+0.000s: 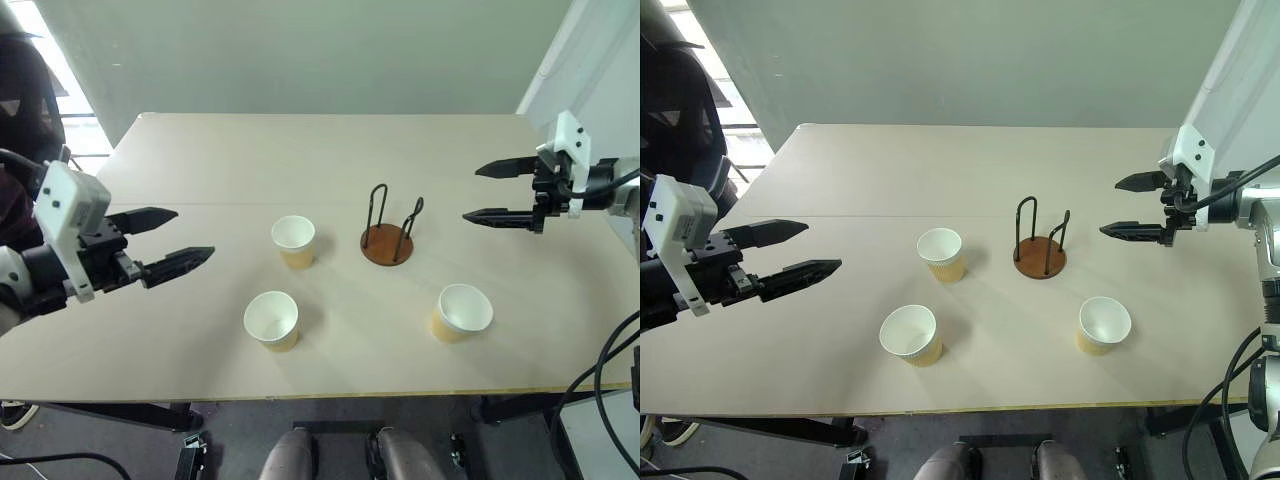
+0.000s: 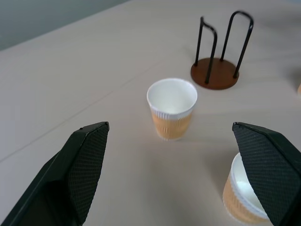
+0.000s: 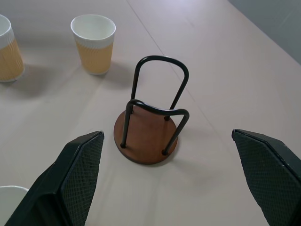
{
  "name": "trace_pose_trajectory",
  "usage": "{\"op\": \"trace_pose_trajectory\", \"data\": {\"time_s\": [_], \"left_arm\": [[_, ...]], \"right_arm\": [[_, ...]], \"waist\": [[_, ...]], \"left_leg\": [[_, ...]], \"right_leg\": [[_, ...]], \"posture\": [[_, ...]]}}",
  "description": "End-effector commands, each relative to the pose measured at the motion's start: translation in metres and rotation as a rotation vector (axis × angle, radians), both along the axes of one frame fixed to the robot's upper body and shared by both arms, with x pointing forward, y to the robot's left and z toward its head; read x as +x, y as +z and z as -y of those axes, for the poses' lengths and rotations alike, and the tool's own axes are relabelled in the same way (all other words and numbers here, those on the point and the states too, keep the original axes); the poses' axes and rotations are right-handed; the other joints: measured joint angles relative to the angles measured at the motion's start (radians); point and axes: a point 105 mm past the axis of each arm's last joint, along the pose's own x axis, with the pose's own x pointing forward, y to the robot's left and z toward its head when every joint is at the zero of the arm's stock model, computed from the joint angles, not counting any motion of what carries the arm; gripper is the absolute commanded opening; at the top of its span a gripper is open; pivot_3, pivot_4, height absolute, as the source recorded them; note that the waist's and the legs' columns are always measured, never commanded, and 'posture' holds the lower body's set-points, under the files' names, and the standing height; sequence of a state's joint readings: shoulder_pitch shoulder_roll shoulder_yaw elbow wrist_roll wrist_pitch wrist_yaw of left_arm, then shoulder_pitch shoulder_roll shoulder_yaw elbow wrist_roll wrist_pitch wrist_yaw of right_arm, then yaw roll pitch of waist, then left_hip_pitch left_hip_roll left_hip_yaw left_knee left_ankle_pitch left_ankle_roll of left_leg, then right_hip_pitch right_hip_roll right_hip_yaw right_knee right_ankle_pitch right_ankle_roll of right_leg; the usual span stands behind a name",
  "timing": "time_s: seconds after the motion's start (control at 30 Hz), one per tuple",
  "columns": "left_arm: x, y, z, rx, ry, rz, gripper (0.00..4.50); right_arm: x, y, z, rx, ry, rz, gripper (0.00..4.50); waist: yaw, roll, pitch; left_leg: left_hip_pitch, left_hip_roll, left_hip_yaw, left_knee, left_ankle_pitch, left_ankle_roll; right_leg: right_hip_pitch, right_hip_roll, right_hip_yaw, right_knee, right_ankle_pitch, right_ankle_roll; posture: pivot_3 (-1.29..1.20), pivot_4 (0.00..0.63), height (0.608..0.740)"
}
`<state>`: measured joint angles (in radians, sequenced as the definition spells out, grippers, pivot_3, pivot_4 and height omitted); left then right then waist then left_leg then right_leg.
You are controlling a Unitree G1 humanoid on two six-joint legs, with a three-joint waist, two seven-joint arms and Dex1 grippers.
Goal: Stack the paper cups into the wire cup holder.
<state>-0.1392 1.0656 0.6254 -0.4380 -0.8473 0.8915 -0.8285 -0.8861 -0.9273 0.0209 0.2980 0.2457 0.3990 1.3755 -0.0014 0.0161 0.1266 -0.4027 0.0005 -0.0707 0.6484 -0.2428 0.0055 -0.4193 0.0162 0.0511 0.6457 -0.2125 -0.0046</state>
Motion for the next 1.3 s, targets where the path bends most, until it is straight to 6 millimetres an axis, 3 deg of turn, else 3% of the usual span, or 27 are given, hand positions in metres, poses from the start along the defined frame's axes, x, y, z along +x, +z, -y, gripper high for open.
{"op": "trace_pose_trajectory", "data": {"time_s": [0.03,0.43,0.53,0.7,0.9,1.3], "left_arm": [[0.000,0.008,0.006,0.000,-0.031,0.039,4.50],[0.000,0.011,0.011,0.019,-0.087,0.050,4.50],[-0.006,0.017,0.025,0.065,-0.188,0.061,4.50],[-0.009,0.020,0.042,0.118,-0.272,0.062,4.50],[0.004,0.019,0.042,0.154,-0.238,0.099,4.50],[0.000,0.020,0.039,0.163,-0.212,0.111,4.50]], "right_arm": [[-0.005,0.013,0.001,-0.028,0.003,0.051,4.48],[-0.017,0.003,0.013,-0.023,-0.040,-0.025,4.48],[-0.029,-0.007,0.004,-0.017,-0.050,-0.095,4.48],[-0.025,-0.029,-0.001,0.015,-0.227,-0.239,4.48],[-0.016,-0.033,-0.036,0.161,-0.300,-0.308,4.48],[0.001,-0.067,-0.062,0.205,-0.392,-0.387,4.48]], "waist": [[0.000,0.000,0.000],[0.000,0.000,0.000],[0.003,-0.002,0.000],[0.001,-0.002,0.000],[-0.002,-0.002,0.000],[0.000,-0.002,0.000]], "left_leg": [[0.000,0.000,0.000,0.000,0.000,0.000],[0.000,0.000,0.000,0.000,0.000,0.000],[0.000,0.000,0.000,0.000,0.000,0.000],[0.001,0.000,0.001,0.000,0.000,0.000],[0.002,0.001,0.001,0.000,0.003,-0.001],[0.001,0.001,0.000,-0.001,0.003,0.000]], "right_leg": [[0.000,0.000,0.000,0.000,0.000,0.000],[0.000,0.000,0.000,0.000,0.000,0.000],[0.000,0.000,0.000,0.000,0.000,0.000],[0.001,0.001,0.001,0.000,0.000,0.000],[0.001,0.002,0.001,0.000,0.000,0.000],[0.000,0.002,0.001,-0.001,0.001,0.001]], "posture": [[0.00,0.150,0.740],[0.00,0.150,0.740],[0.00,0.150,0.740],[0.00,0.150,0.740],[0.00,0.150,0.740],[0.00,0.150,0.740]]}}
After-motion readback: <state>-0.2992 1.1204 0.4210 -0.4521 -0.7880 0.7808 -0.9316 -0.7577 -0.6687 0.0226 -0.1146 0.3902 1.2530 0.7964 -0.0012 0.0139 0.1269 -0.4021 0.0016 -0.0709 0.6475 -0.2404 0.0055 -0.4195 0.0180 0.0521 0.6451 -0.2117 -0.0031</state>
